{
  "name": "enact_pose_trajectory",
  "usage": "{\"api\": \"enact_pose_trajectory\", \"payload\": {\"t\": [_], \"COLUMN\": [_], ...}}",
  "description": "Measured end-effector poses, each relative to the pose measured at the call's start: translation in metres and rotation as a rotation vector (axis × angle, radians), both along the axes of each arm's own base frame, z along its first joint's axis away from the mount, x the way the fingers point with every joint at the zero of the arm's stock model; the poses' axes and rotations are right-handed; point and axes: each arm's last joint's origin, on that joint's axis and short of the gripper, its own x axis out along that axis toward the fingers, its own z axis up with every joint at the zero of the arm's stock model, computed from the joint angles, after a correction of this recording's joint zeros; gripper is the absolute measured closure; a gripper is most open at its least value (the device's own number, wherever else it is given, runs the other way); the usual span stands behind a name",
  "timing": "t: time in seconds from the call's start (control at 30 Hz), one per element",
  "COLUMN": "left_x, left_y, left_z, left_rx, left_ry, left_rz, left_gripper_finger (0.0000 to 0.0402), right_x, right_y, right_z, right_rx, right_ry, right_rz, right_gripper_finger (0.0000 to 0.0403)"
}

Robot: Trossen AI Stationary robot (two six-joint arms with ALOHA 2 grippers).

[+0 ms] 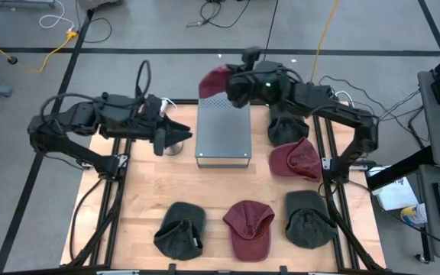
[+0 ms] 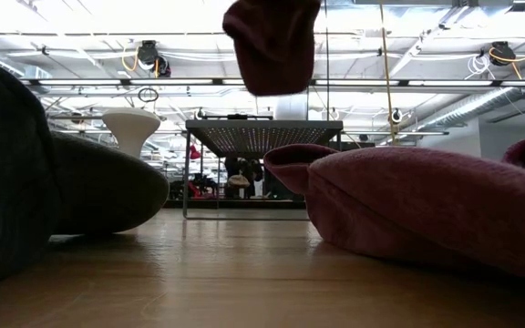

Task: Pick & Place hat
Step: Put the left red cap on the shelf

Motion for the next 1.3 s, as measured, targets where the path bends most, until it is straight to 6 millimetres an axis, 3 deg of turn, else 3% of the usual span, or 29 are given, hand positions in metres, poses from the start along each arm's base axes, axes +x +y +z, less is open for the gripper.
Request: {"api": "enact_pose_trajectory", "payload": {"t": [0.37,0.63,0.9,1.13,1.3], "left_x": [-0.017,-0.021,-0.022,-0.022,-0.022], "left_y": [0.001,0.002,0.001,0.001,0.001], "left_z": [-0.001,-0.004,-0.005,-0.006,-0.006], "left_rx": [0.015,0.027,0.035,0.03,0.042], "left_ry": [0.052,0.094,0.105,0.116,0.116], "left_rz": [-0.007,-0.018,-0.043,-0.057,-0.061], "left_gripper_finger": [0.022,0.022,0.022,0.022,0.022], "right_x": [0.032,0.039,0.04,0.035,0.031], "right_y": [-0.032,-0.033,-0.033,-0.021,-0.012], "right_z": [-0.041,-0.061,-0.095,-0.119,-0.122], "right_rx": [0.103,0.212,0.146,0.179,0.207], "right_ry": [0.03,0.054,0.105,0.122,0.1], "right_rz": [-0.015,0.003,-0.003,0.006,0.012], "right_gripper_finger": [0.0403,0.0403,0.0403,0.0403,0.0403]}}
